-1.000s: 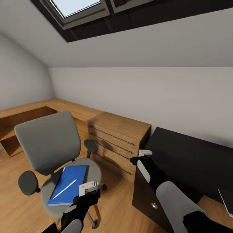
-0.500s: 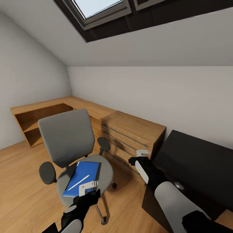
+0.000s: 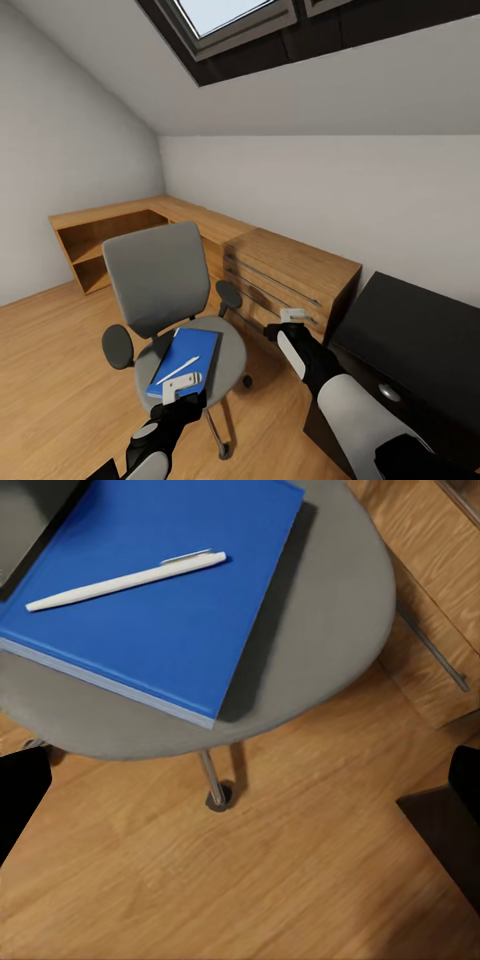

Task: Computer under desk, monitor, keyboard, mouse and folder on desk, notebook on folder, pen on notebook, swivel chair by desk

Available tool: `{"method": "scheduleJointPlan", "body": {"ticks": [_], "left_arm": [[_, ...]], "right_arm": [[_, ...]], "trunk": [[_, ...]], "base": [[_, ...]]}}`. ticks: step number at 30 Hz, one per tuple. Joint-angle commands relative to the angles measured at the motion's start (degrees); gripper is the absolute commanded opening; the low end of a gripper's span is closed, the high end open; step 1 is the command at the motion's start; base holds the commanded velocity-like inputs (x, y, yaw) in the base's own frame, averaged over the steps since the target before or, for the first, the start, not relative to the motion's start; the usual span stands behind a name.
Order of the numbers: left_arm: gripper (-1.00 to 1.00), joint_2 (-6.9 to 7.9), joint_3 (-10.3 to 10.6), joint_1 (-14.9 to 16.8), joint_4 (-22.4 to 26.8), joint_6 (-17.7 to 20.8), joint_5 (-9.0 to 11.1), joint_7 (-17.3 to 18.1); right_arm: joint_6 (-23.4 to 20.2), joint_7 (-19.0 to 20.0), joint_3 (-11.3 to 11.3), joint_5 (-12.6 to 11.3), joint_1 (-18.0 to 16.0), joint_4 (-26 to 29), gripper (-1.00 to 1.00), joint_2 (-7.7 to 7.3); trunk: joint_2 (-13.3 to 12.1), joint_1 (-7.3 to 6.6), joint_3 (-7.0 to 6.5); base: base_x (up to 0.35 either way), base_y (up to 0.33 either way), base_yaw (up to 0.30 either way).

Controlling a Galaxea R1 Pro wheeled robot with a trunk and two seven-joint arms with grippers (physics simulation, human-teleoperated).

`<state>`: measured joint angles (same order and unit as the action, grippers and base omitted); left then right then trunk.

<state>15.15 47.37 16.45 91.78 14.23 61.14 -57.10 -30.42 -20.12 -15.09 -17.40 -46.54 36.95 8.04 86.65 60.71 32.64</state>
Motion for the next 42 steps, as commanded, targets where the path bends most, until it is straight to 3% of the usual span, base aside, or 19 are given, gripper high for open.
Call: {"method": "scheduleJointPlan", "body": {"ticks": [1,3,4,10,37,42], "left_arm": [[1.0,0.04,0.1,0.1,0.1,0.3,0.1,-0.4],[1.0,0.05,0.1,0.1,0.1,0.3,0.1,-0.4],[1.0,0.05,0.1,0.1,0.1,0.3,0.1,-0.5],[1.0,0.05,0.2,0.1,0.1,0.3,0.0,-0.5],[1.0,0.05,0.3,0.1,0.2,0.3,0.0,-0.6],[1.0,0.05,0.3,0.1,0.1,0.3,0.0,-0.6]], "right_arm": [[-0.1,-0.5,-1.3,-0.6,0.0,0.1,1.0,-0.04],[0.0,-0.5,-3.5,-0.6,0.0,0.1,1.0,-0.04],[0.0,-0.5,-6.6,-0.6,0.0,0.1,1.0,-0.04],[0.2,-0.4,-9.3,-1.0,0.0,0.2,1.0,0.02],[0.3,0.0,-9.6,-1.1,0.0,-0.3,1.0,0.05],[0.4,0.2,-9.6,-1.1,0.0,-0.9,1.0,0.87]], "trunk": [[0.0,0.0,0.06],[0.0,0.0,0.06],[0.0,0.0,0.06],[0.0,0.0,0.06],[0.0,0.0,0.06],[0.0,0.0,0.06]], "base": [[0.0,0.0,0.003],[0.0,0.0,0.002],[0.0,0.0,0.0],[0.0,0.037,-0.005],[-0.036,0.315,-0.009],[0.037,0.33,0.0]]}}
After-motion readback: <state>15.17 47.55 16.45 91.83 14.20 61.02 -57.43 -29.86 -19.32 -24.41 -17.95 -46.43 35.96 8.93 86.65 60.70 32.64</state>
